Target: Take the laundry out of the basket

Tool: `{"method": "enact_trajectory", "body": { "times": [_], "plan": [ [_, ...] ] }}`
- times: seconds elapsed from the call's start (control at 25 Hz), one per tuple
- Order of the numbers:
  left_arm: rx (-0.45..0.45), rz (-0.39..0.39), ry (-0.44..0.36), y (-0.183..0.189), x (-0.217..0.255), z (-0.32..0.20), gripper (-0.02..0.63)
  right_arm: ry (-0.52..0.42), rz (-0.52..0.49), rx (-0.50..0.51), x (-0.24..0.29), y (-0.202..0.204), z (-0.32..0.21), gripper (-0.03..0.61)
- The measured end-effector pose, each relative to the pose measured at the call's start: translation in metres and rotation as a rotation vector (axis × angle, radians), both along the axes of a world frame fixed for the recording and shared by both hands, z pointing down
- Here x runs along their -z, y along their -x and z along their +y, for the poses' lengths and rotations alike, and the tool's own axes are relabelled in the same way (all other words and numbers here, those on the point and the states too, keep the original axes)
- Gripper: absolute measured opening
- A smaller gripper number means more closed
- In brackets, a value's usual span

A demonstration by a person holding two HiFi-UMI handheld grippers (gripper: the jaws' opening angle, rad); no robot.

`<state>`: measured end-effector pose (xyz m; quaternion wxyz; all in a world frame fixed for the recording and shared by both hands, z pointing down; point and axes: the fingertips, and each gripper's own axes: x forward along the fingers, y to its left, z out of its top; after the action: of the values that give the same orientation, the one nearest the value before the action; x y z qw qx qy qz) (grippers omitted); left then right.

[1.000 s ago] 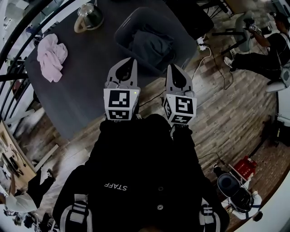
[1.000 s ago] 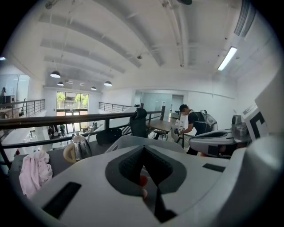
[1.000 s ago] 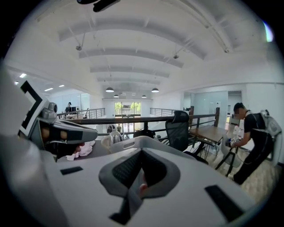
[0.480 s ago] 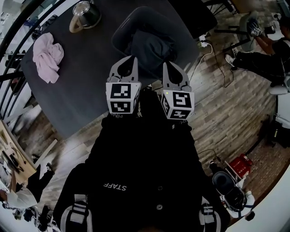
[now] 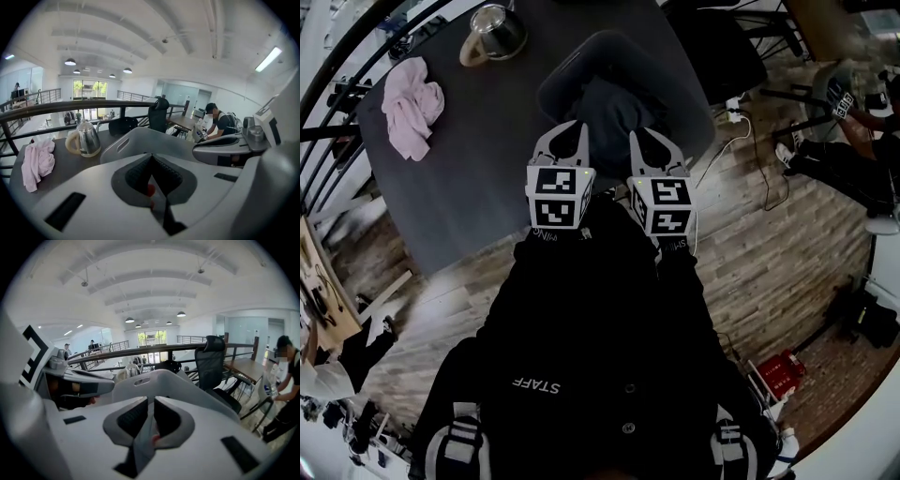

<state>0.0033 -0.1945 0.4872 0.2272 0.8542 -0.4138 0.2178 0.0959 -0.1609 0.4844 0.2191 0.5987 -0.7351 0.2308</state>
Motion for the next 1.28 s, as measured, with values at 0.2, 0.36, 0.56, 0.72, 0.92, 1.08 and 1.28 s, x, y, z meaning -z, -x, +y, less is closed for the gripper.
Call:
{"method": "enact_trajectory", "body": {
  "times": [0.2, 0.36, 0.56, 0.72, 0.92, 1.08, 1.28],
  "plan": [
    [0.009, -0.012, 0.042, -0.001, -0.011, -0.01, 0.002, 0.051, -0.034, 0.046, -0.016, 0.001, -0.014, 0.14],
    [0.025, -0.012, 0.059, -0.003, -0.014, -0.021, 0.002, 0.099, -0.038, 0.076, -0.03, -0.003, -0.023, 0.187],
    [0.032, -0.017, 0.08, -0.01, -0.019, -0.038, 0.002, 0.16, -0.048, 0.111, -0.047, -0.008, -0.037, 0.225],
    [0.034, -0.022, 0.096, -0.014, -0.023, -0.054, 0.002, 0.204, -0.057, 0.146, -0.065, -0.01, -0.053, 0.256],
    [0.035, -0.033, 0.122, -0.02, -0.031, -0.071, 0.002, 0.254, -0.062, 0.188, -0.087, -0.011, -0.071, 0.287],
    [0.036, -0.049, 0.153, -0.023, -0.039, -0.079, 0.002, 0.299, -0.074, 0.23, -0.11, -0.01, -0.08, 0.318],
    [0.04, -0.056, 0.187, -0.021, -0.048, -0.086, 0.002, 0.371, -0.046, 0.293, -0.151, -0.01, -0.086, 0.419]
  ]
}}
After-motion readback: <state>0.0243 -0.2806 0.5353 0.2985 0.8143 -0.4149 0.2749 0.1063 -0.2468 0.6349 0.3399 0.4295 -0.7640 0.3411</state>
